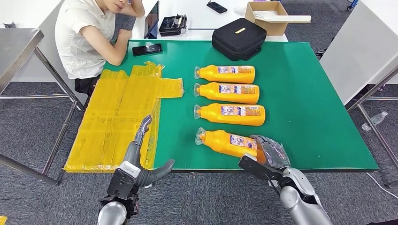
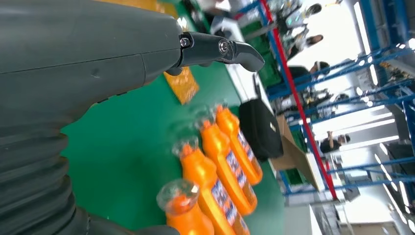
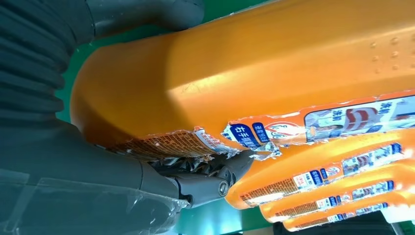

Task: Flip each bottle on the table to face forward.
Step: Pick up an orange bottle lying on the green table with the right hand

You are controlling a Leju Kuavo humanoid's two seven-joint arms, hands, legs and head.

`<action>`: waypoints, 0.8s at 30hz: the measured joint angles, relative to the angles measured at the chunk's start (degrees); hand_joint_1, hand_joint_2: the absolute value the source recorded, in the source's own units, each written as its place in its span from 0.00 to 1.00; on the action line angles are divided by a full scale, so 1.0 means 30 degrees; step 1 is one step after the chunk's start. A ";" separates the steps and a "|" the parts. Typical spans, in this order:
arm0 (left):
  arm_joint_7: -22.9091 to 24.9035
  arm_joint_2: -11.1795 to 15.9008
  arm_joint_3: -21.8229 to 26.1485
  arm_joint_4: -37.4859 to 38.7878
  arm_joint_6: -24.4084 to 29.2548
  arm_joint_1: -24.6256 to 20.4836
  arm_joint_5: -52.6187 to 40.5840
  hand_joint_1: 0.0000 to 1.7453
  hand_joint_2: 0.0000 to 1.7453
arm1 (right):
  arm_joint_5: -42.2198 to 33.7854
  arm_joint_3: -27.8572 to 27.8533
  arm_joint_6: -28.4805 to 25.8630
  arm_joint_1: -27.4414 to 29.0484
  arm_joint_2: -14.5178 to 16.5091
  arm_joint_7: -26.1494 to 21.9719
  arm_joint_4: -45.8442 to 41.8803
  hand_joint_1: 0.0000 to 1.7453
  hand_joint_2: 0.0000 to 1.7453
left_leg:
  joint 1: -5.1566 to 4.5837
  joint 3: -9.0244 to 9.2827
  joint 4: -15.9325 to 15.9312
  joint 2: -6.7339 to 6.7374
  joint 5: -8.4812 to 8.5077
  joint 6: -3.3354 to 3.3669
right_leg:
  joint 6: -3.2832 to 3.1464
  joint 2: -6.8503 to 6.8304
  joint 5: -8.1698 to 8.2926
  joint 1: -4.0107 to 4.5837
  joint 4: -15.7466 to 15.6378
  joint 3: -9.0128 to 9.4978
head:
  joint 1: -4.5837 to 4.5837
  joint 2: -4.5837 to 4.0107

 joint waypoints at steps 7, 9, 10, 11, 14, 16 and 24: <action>0.1002 -0.0075 0.0408 0.0559 -0.1834 0.0040 0.4222 0.00 1.00 | -0.3131 -0.0348 0.0518 0.0413 0.0428 -0.1553 -0.1026 1.00 1.00 | 0.0000 -0.0039 0.0000 -0.0003 0.0001 0.0000 | 0.0000 -0.0002 0.0001 0.0001 0.0004 -0.0030 | -0.0007 0.0000; 0.1193 -0.0097 0.0517 0.0698 -0.2139 0.0050 0.4681 0.00 1.00 | -0.3599 -0.0414 0.0563 0.0382 0.0581 -0.1745 -0.1262 1.00 1.00 | 0.0001 -0.0047 0.0000 -0.0004 0.0002 0.0000 | 0.0000 -0.0002 0.0000 0.0002 0.0008 -0.0035 | -0.0005 0.0000; 0.1296 -0.0100 0.0541 0.0775 -0.2377 0.0050 0.5009 0.00 1.00 | -0.3852 -0.0438 0.0626 0.0343 0.0669 -0.1872 -0.1334 1.00 1.00 | 0.0002 -0.0051 0.0000 -0.0003 0.0002 -0.0001 | 0.0000 -0.0002 0.0000 0.0002 0.0010 -0.0038 | -0.0004 0.0000; 0.1400 -0.0102 0.0550 0.0877 -0.2672 0.0049 0.5443 0.00 1.00 | -0.4152 -0.0454 0.0720 0.0279 0.0784 -0.2041 -0.1391 1.00 1.00 | 0.0002 -0.0056 -0.0001 -0.0001 0.0002 -0.0001 | 0.0000 -0.0001 0.0000 0.0001 0.0012 -0.0043 | -0.0004 0.0000; 0.1494 -0.0098 0.0494 0.1501 -0.3530 0.0033 0.7231 0.00 1.00 | -0.5165 -0.0439 0.0915 -0.0050 0.1314 -0.2713 -0.1474 1.00 1.00 | 0.0002 -0.0063 -0.0001 0.0004 0.0003 -0.0001 | 0.0000 0.0000 0.0001 0.0000 0.0012 -0.0058 | -0.0007 0.0000; 0.1403 -0.0082 0.0398 0.1974 -0.3718 0.0017 0.8029 0.00 1.00 | -0.5638 -0.0403 0.0922 -0.0267 0.1677 -0.3009 -0.1480 1.00 1.00 | 0.0002 -0.0066 -0.0001 -0.0009 0.0006 0.0000 | 0.0000 -0.0005 0.0001 0.0001 0.0011 -0.0059 | -0.0007 0.0000; 0.1655 0.0054 0.0048 0.3386 -0.3986 -0.0006 0.9349 0.00 1.00 | -0.6393 -0.0081 0.1093 -0.0401 0.3104 -0.3617 -0.1777 1.00 1.00 | 0.0003 -0.0094 -0.0001 -0.0015 0.0006 -0.0001 | 0.0000 -0.0004 0.0000 0.0001 0.0015 -0.0076 | -0.0005 0.0000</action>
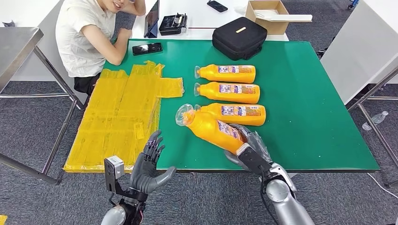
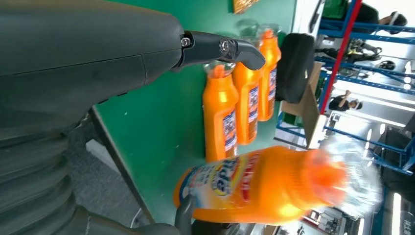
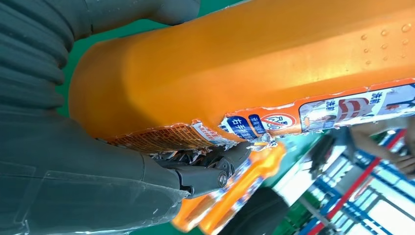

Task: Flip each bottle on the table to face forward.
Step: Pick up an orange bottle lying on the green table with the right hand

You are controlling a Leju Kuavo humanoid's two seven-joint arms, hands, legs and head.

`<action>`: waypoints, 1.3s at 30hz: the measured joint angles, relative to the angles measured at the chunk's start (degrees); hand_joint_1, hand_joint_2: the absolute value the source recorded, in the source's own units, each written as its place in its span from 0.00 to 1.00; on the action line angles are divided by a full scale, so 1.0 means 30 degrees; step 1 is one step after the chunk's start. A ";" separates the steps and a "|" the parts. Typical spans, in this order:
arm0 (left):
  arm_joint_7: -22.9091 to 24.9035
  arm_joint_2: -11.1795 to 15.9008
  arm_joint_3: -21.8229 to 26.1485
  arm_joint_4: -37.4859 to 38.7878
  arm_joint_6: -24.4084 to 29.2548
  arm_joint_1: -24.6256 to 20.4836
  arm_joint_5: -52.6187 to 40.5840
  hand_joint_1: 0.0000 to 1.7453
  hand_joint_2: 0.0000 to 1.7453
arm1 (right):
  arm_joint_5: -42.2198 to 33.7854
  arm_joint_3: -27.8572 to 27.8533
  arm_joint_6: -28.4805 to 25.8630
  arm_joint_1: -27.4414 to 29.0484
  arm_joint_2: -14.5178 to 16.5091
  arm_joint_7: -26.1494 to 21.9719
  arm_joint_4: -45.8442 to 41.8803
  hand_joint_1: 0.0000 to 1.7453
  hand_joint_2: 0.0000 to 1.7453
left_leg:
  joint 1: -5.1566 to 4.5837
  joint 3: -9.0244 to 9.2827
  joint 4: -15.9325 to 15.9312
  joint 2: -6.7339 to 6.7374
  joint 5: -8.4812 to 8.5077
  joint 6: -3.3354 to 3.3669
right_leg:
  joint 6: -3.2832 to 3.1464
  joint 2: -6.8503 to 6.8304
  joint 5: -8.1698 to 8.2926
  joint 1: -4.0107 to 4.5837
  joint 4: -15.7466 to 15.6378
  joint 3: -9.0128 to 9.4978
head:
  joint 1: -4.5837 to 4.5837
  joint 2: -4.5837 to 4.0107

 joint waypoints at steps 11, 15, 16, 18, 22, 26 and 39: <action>-0.0155 0.0064 -0.0135 0.0512 0.0222 -0.0046 0.0067 0.00 1.00 | -0.0304 0.0601 -0.0044 0.0001 0.1089 -0.0149 -0.0798 1.00 1.00 | 0.0001 -0.0009 0.0000 -0.0001 0.0001 0.0000 | 0.0000 0.0000 0.0000 -0.0003 0.0000 -0.0007 | 0.0002 0.0000; -0.0191 0.0069 -0.0137 0.0549 0.0248 -0.0134 0.0080 0.00 1.00 | -0.0654 0.0736 0.0129 -0.0069 0.1368 -0.0170 -0.0953 1.00 1.00 | 0.0000 -0.0009 0.0001 -0.0001 0.0001 0.0000 | 0.0000 0.0000 0.0001 -0.0002 0.0000 -0.0011 | 0.0000 0.0000; -0.0197 0.0067 -0.0137 0.0570 0.0193 -0.0204 0.0124 0.00 1.00 | -0.0725 0.0814 0.0220 -0.0120 0.1445 -0.0170 -0.0964 1.00 1.00 | 0.0001 -0.0009 0.0000 -0.0001 0.0001 -0.0001 | -0.0001 0.0000 0.0001 -0.0001 0.0000 -0.0013 | -0.0002 0.0000; -0.0249 0.0062 -0.0137 0.0656 -0.0016 -0.0450 0.0257 0.00 1.00 | -0.0842 0.1074 0.0395 -0.0272 0.1576 -0.0170 -0.0935 1.00 1.00 | 0.0005 -0.0009 0.0000 0.0001 0.0004 -0.0004 | -0.0001 0.0001 0.0001 0.0002 0.0002 -0.0015 | -0.0002 0.0000; -0.0472 0.0016 -0.0179 0.0928 -0.0323 -0.1153 0.0437 0.00 1.00 | -0.0925 0.1910 0.0501 -0.0718 0.1784 -0.0188 -0.0573 1.00 1.00 | 0.0013 -0.0005 0.0000 0.0004 0.0010 -0.0007 | -0.0003 0.0002 0.0002 0.0007 0.0008 -0.0014 | 0.0002 0.0000; -0.0750 0.0004 -0.0311 0.1204 -0.0343 -0.1573 0.0444 0.00 1.00 | -0.0907 0.2707 0.0501 -0.1172 0.1978 -0.0202 -0.0012 1.00 1.00 | 0.0014 -0.0007 0.0000 0.0005 0.0012 -0.0006 | -0.0002 0.0003 0.0002 0.0006 0.0011 -0.0015 | 0.0002 0.0000; -0.1292 -0.0011 -0.0394 0.1807 -0.0189 -0.2268 0.0397 0.00 1.00 | -0.0801 0.4394 0.0501 -0.1991 0.2333 -0.0213 0.1193 1.00 1.00 | 0.0013 -0.0013 0.0001 0.0003 0.0010 -0.0007 | -0.0002 0.0003 0.0002 0.0006 0.0009 -0.0021 | 0.0000 0.0000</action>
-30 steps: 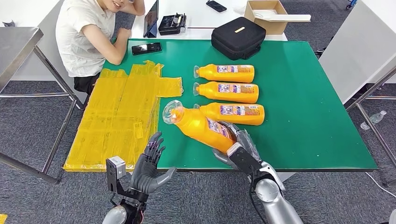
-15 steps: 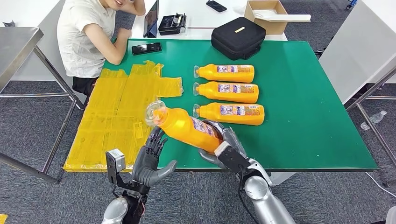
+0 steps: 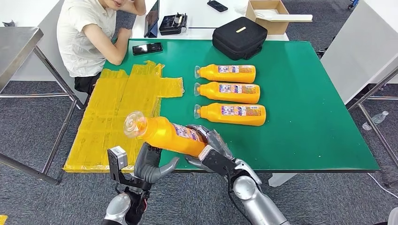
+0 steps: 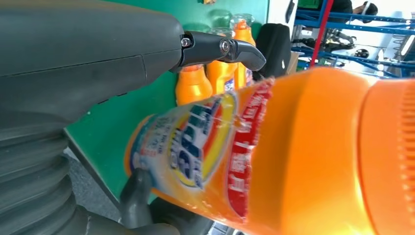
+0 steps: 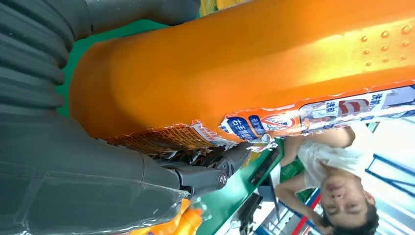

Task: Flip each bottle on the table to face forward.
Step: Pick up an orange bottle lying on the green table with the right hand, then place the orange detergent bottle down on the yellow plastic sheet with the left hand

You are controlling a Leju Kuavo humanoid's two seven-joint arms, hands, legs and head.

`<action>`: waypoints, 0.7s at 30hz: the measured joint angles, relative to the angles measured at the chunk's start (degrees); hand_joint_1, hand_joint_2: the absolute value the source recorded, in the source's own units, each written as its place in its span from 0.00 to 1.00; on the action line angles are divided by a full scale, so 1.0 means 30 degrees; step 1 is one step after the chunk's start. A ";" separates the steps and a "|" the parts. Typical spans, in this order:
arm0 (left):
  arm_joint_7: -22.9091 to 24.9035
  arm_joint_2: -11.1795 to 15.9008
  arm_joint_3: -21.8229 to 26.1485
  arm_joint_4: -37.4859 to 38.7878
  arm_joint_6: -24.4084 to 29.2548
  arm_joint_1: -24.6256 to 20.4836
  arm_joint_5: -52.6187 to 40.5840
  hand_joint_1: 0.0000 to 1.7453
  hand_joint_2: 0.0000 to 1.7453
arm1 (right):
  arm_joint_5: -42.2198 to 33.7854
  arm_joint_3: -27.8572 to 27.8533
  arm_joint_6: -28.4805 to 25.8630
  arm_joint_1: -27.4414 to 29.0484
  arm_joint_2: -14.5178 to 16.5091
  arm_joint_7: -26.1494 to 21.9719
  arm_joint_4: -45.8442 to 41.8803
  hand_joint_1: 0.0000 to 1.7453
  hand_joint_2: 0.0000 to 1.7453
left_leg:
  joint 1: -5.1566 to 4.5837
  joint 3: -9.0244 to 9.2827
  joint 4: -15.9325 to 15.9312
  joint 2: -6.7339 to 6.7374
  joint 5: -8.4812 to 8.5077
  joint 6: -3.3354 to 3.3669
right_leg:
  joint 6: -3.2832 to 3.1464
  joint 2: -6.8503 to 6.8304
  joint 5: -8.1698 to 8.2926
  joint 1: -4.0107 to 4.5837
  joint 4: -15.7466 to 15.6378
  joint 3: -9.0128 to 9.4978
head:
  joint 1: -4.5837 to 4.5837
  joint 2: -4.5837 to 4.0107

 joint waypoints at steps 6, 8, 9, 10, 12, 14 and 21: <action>-0.0231 -0.0044 -0.0023 0.0215 -0.0499 -0.0251 0.0461 0.00 1.00 | 0.0049 0.0956 -0.0084 -0.0424 0.0073 -0.0045 0.1005 1.00 1.00 | 0.0001 0.0004 0.0000 0.0000 0.0002 0.0000 | 0.0000 0.0001 0.0001 0.0001 0.0003 -0.0001 | 0.0002 0.0000; -0.0224 -0.0044 -0.0065 0.0215 -0.0721 -0.0257 0.0718 0.00 1.00 | 0.0049 0.1136 -0.0127 -0.0536 0.0084 -0.0084 0.1311 1.00 1.00 | 0.0001 0.0002 0.0000 0.0000 0.0002 0.0000 | 0.0000 0.0000 0.0000 0.0000 0.0003 -0.0001 | 0.0002 0.0000; -0.0224 -0.0044 -0.0102 0.0215 -0.0774 -0.0264 0.0793 0.00 1.00 | 0.0033 0.1203 -0.0146 -0.0590 0.0087 -0.0100 0.1451 1.00 1.00 | 0.0000 0.0002 0.0000 -0.0001 0.0002 0.0000 | 0.0000 0.0000 0.0000 0.0000 0.0003 -0.0001 | 0.0004 0.0000; -0.0233 -0.0044 -0.0153 0.0215 -0.0789 -0.0275 0.0840 0.00 1.00 | 0.0006 0.1260 -0.0160 -0.0639 0.0089 -0.0115 0.1582 1.00 1.00 | 0.0000 0.0001 0.0000 -0.0001 0.0002 0.0000 | 0.0000 0.0000 0.0000 -0.0001 0.0003 -0.0001 | 0.0002 0.0000; -0.0273 -0.0044 -0.0255 0.0215 -0.0774 -0.0307 0.0916 0.00 1.00 | -0.0047 0.1391 -0.0180 -0.0722 0.0091 -0.0140 0.1795 1.00 1.00 | 0.0000 0.0000 0.0000 0.0000 0.0001 0.0000 | 0.0000 0.0000 0.0000 -0.0001 0.0002 -0.0002 | 0.0002 0.0000; -0.0329 -0.0044 -0.0295 0.0217 -0.0709 -0.0349 0.1022 0.00 1.00 | -0.0064 0.1533 -0.0173 -0.0790 0.0111 -0.0162 0.1963 1.00 1.00 | 0.0000 0.0000 0.0000 0.0001 0.0001 0.0000 | 0.0000 0.0001 0.0000 -0.0001 0.0001 -0.0004 | 0.0004 0.0000; -0.0464 -0.0044 -0.0288 0.0370 -0.0435 -0.0600 0.1255 0.00 1.00 | -0.0058 0.2041 -0.0146 -0.1089 0.0195 -0.0182 0.2513 1.00 1.00 | 0.0001 0.0004 0.0000 0.0001 0.0002 0.0000 | -0.0001 0.0001 0.0001 0.0001 0.0002 -0.0005 | 0.0004 0.0000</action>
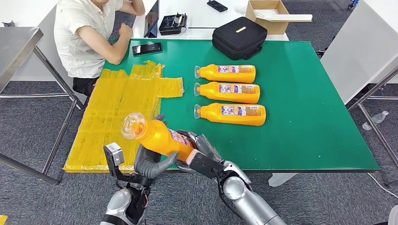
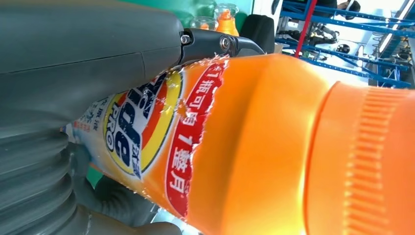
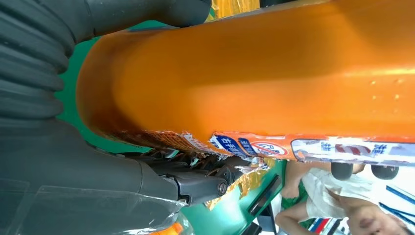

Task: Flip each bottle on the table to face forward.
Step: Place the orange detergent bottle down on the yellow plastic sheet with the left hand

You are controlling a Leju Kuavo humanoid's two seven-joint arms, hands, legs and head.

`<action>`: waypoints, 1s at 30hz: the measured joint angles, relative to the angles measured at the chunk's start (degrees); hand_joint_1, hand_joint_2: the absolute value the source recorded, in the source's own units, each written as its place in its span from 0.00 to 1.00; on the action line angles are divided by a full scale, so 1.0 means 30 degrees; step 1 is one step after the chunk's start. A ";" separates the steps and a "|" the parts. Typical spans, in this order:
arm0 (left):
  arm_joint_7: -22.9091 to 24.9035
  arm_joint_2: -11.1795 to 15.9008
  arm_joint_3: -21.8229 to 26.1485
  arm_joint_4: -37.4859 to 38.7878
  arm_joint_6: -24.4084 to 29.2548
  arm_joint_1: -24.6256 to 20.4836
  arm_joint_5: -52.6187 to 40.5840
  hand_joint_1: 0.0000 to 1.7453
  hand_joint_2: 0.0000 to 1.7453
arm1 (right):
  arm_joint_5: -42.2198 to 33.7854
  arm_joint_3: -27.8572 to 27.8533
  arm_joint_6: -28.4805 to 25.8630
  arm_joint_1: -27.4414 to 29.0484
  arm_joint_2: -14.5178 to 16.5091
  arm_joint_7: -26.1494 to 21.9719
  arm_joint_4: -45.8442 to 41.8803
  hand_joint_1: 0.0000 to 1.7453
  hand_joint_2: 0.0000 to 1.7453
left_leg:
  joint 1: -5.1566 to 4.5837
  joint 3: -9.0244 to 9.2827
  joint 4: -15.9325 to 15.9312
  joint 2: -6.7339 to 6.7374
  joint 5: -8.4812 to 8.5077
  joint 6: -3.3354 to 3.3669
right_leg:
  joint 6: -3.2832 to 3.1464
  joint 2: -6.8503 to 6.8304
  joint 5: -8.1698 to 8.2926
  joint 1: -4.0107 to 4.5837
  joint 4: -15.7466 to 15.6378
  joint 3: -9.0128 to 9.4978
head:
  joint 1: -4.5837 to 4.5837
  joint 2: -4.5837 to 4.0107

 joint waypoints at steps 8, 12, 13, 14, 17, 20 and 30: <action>-0.0051 -0.0007 0.0013 0.0086 -0.0047 -0.0066 0.0417 0.00 1.00 | -0.0033 0.0217 -0.0131 -0.0027 0.0004 -0.0087 0.0337 1.00 1.00 | -0.0001 -0.0003 0.0000 0.0000 -0.0001 0.0000 | 0.0000 0.0000 0.0000 -0.0001 -0.0001 -0.0001 | 0.0002 0.0000; -0.0051 -0.0007 0.0018 0.0087 -0.0057 -0.0066 0.0450 0.97 1.00 | -0.0036 0.0249 -0.0202 -0.0027 0.0004 -0.0111 0.0426 1.00 1.00 | -0.0001 -0.0002 0.0000 0.0000 -0.0001 0.0000 | 0.0000 0.0000 0.0000 -0.0001 -0.0002 -0.0002 | 0.0000 0.0000; -0.0047 -0.0007 0.0020 0.0089 -0.0058 -0.0065 0.0470 1.00 1.00 | -0.0038 0.0260 -0.0226 -0.0025 0.0004 -0.0117 0.0441 1.00 1.00 | -0.0001 -0.0002 0.0000 0.0000 -0.0001 0.0000 | 0.0000 0.0000 0.0000 -0.0001 -0.0002 -0.0002 | 0.0000 0.0000; -0.0044 -0.0007 0.0018 0.0091 -0.0057 -0.0064 0.0481 1.00 1.00 | -0.0042 0.0267 -0.0246 -0.0023 0.0004 -0.0120 0.0448 1.00 1.00 | -0.0001 -0.0001 0.0000 0.0000 -0.0001 0.0000 | 0.0000 0.0000 0.0000 -0.0001 -0.0002 -0.0002 | -0.0002 0.0000; -0.0047 -0.0007 0.0011 0.0093 0.0086 -0.0061 0.0312 1.00 1.00 | -0.0053 0.0295 -0.0298 -0.0004 0.0004 -0.0122 0.0452 0.99 1.00 | 0.0000 0.0000 0.0000 0.0001 0.0000 0.0000 | 0.0000 0.0000 0.0000 -0.0001 -0.0001 -0.0003 | -0.0003 0.0000; -0.0084 -0.0007 -0.0026 0.0093 0.0600 -0.0074 -0.0209 1.00 1.00 | -0.0064 0.0330 -0.0328 0.0014 0.0004 -0.0042 0.0452 0.85 1.00 | 0.0000 0.0001 0.0001 0.0001 0.0000 0.0000 | 0.0000 0.0001 0.0000 -0.0001 -0.0001 -0.0003 | -0.0002 0.0000; -0.0397 -0.0007 -0.0164 0.0087 0.1264 -0.0182 -0.1421 1.00 1.00 | -0.0011 0.0337 -0.0585 0.0221 0.0195 0.0355 0.0466 0.00 1.00 | -0.0001 -0.0001 0.0001 0.0001 -0.0001 0.0000 | 0.0000 0.0001 0.0000 -0.0001 -0.0001 -0.0004 | -0.0004 0.0000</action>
